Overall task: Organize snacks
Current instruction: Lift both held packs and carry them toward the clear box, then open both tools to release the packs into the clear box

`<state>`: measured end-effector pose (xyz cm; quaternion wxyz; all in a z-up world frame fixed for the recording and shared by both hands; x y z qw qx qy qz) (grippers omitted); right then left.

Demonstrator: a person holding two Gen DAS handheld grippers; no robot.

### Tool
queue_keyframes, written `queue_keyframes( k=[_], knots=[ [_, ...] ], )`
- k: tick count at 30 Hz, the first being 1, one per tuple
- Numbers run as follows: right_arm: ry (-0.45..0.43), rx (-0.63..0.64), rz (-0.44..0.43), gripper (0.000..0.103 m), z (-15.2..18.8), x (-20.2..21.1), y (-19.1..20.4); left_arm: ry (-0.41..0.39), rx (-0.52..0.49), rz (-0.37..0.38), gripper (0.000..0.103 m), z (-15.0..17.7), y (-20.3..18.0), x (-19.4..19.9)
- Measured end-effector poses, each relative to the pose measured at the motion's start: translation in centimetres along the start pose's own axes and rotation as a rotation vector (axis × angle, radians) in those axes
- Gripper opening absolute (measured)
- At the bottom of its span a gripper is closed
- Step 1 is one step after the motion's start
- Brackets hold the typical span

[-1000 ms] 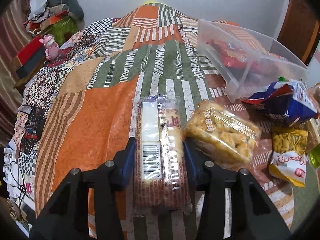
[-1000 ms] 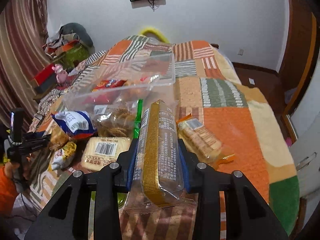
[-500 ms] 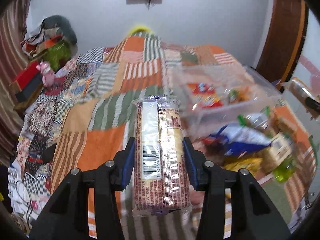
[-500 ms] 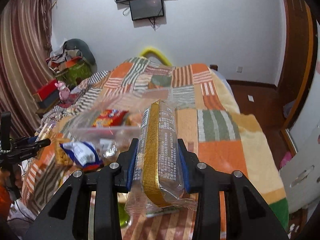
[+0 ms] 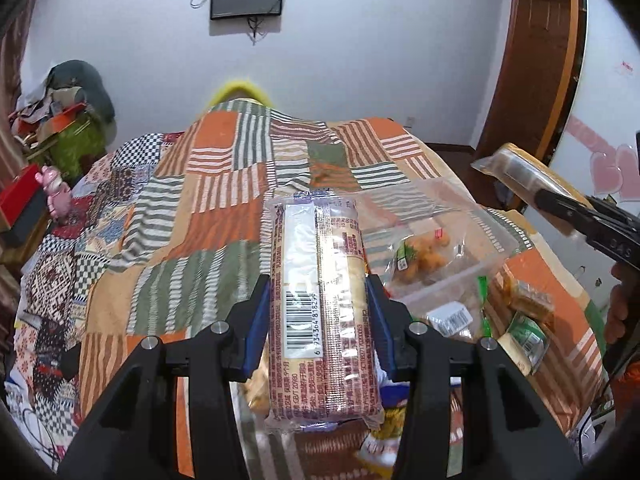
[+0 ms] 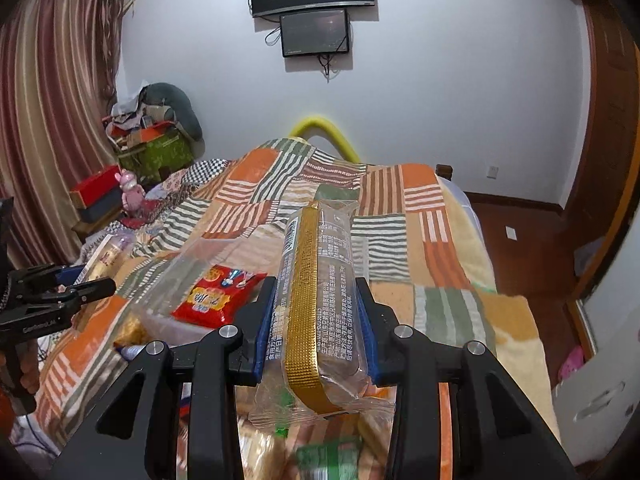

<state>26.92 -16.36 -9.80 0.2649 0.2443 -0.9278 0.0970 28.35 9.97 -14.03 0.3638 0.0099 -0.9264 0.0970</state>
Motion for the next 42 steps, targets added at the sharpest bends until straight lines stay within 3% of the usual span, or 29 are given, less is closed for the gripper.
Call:
queue_keyframes(
  k=[6,13,21,28,34,42],
  knots=[
    [0.045,0.015,0.0,0.033,-0.5,-3.0,-0.5,0.049,-0.024,0.036,0.045,-1.1,-1.4,-3.1],
    [0.162,0.04,0.0,0.033,0.4,-7.1,-0.9,0.1,-0.067,0.045,0.045,-1.5,-2.6,-6.6],
    [0.216,0.069,-0.014,0.034,1.1,-8.5,-1.3,0.143,-0.064,0.045,0.045,-1.5,-3.2,-8.8],
    [0.172,0.068,-0.032,0.038,0.3,-5.5,-1.5,0.088,-0.062,0.062,0.047,-2.1,-3.3,-6.4],
    [0.119,0.062,-0.025,0.045,0.3,-1.9,-1.9,0.049,-0.055,0.034,0.056,-1.4,-1.3,-2.9],
    [0.141,0.057,0.015,0.049,2.7,0.4,-3.2,0.091,-0.016,-0.049,0.059,1.6,3.3,-0.9]
  ],
)
Point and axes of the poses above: each gripper's, at about its wrist camera, not at the fingertips, and x roughly against the way its jaws point, y to its left, z to its underside, the point moved 4 cm from there along -x, roughly the way its jaws point, and after that the axes turned 8 degrees about x, right-handed, at the moved point
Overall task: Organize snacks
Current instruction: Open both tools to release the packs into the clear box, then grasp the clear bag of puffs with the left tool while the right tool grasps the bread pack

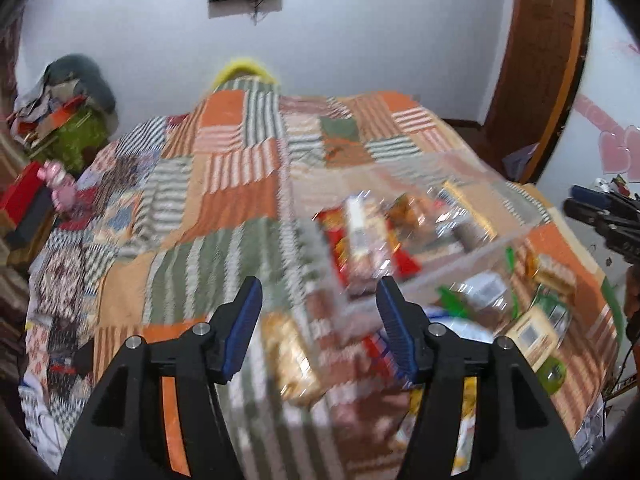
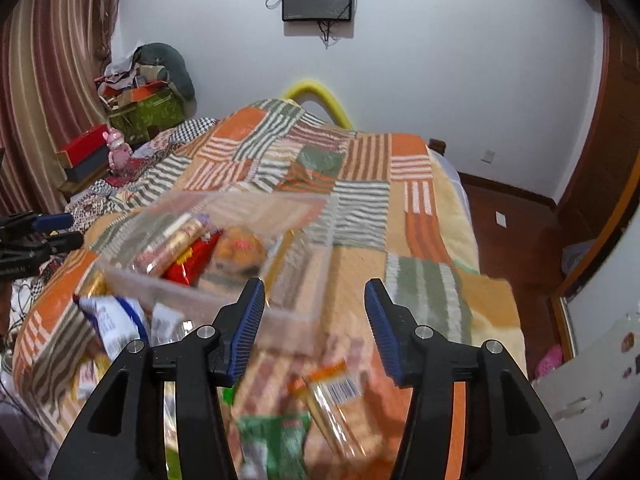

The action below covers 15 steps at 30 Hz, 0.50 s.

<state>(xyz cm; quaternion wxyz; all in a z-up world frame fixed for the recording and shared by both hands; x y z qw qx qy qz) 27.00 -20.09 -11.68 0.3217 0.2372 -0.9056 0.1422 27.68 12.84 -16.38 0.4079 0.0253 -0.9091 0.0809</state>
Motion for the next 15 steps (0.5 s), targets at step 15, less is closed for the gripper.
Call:
queue_keyframes(
  k=[15],
  knots=[
    [0.148,-0.063,-0.006,0.062,6.9,-1.3,-0.4,0.123,0.105,-0.024,0.059,6.2,3.6,-3.0]
  ],
)
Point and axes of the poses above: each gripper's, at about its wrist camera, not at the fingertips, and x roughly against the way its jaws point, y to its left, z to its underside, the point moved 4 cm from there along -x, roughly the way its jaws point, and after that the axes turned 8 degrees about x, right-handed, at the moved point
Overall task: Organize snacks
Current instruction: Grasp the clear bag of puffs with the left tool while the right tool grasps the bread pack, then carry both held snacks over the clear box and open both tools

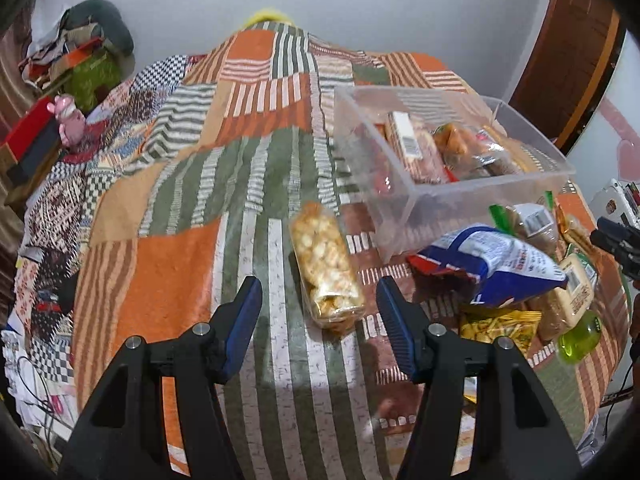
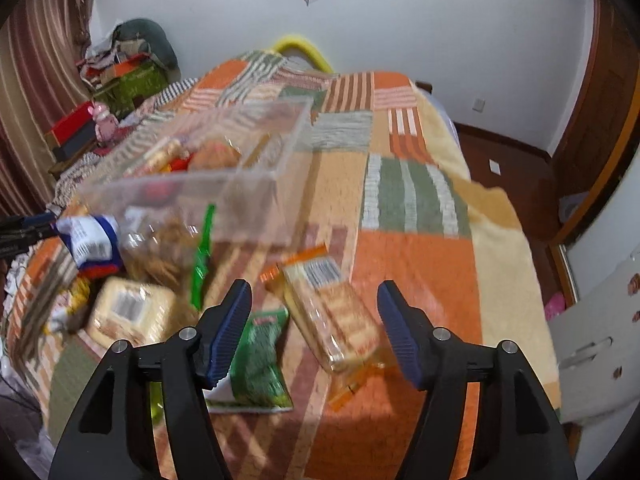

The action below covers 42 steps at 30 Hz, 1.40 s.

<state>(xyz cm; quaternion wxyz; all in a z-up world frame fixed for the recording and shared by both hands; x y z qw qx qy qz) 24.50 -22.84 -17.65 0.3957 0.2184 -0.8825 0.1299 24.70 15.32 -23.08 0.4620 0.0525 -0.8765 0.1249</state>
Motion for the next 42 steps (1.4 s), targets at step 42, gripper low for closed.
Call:
queue_keyframes(
  k=[42],
  knots=[
    [-0.088,-0.006,-0.005,0.032,-2.6,2.3,-0.3,-0.14,0.03,0.032,0.032,-2.9,-1.3,3.6]
  ],
)
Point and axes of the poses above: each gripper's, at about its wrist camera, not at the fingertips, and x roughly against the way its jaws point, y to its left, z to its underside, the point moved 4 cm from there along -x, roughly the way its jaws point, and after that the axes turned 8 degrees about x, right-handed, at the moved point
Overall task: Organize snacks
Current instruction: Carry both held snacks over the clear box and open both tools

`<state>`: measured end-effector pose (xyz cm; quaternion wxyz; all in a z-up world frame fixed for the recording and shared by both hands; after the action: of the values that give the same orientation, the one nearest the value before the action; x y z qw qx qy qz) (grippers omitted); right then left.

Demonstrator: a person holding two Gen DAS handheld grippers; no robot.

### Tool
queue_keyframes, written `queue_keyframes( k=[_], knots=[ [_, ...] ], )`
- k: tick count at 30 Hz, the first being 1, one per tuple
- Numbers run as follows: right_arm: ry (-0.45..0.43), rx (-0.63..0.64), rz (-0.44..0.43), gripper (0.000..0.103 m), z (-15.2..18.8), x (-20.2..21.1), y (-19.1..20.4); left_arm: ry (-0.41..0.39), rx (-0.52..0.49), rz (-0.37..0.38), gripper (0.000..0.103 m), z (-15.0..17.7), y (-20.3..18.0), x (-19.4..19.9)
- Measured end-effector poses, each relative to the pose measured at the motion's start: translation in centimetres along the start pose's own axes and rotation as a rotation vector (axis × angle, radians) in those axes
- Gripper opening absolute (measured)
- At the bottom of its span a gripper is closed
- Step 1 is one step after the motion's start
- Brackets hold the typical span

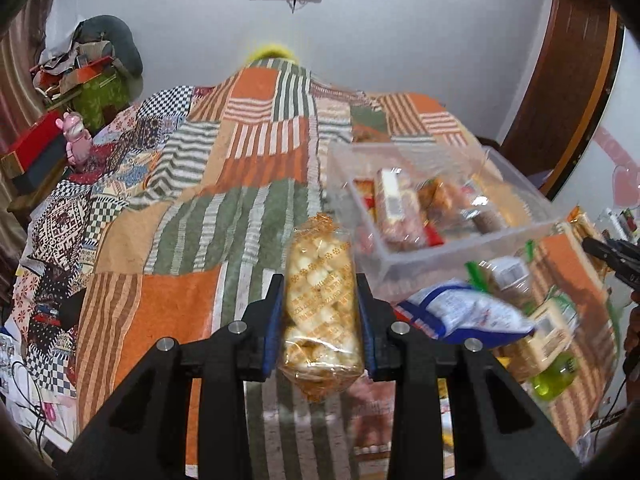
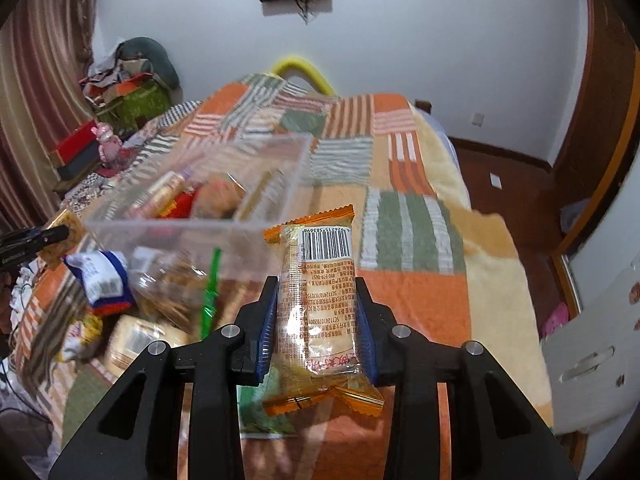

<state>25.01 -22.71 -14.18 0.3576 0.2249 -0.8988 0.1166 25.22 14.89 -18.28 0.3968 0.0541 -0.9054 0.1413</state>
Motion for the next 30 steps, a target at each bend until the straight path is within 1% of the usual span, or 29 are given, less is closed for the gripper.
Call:
queue_keyframes(
  k=[8,15,25,27,30],
  knots=[
    [-0.066,0.048,-0.028,0.032,-3.2,0.2,1.7,-0.036,-0.016,0.015,0.032,-1.9,-1.9,1.0],
    [-0.103,0.089,-0.059,0.032,-5.5,-0.7,3.7,-0.049,-0.035,0.033,0.032,-3.4,-3.8,0.4],
    [-0.096,0.133,-0.125,0.032,-8.1,-3.9,7.3,-0.048,-0.093,0.073,0.032,-4.8,-6.8,-1.6],
    [-0.094,0.14,-0.129,0.032,-8.6,-4.7,8.1,-0.041,-0.1,0.08,0.032,-5.0,-7.3,-2.2],
    [-0.075,0.139,-0.158,0.032,-9.3,-6.1,9.2,-0.027,-0.115,0.083,0.032,-5.1,-7.9,-3.2]
  ],
)
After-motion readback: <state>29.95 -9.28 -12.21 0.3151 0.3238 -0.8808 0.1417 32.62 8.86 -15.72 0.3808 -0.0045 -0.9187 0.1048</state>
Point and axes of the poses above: each gripper's, at about its wrist camera, not at the fingertips, and x roughly against the way its jaws point, y to its left, z to its underside, the point moved 4 cm from there along -x, roughly the way its jaws point, and after that the axes turned 8 degrees about x, right-handed, at the moved point
